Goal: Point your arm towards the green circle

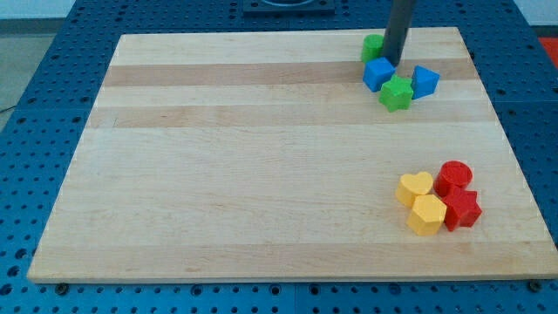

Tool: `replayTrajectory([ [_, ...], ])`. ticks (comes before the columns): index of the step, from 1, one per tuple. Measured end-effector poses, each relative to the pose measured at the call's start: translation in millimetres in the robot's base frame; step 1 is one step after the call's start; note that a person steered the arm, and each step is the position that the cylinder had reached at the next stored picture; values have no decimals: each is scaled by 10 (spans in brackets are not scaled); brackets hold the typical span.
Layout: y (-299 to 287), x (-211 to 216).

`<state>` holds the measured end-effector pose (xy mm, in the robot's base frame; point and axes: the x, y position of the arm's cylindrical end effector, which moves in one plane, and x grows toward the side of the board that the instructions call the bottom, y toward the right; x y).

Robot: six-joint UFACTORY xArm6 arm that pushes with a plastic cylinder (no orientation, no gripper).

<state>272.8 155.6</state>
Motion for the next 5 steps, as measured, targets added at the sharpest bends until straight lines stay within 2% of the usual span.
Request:
replayTrajectory([
  [3, -118, -171],
  [5, -1323, -65],
])
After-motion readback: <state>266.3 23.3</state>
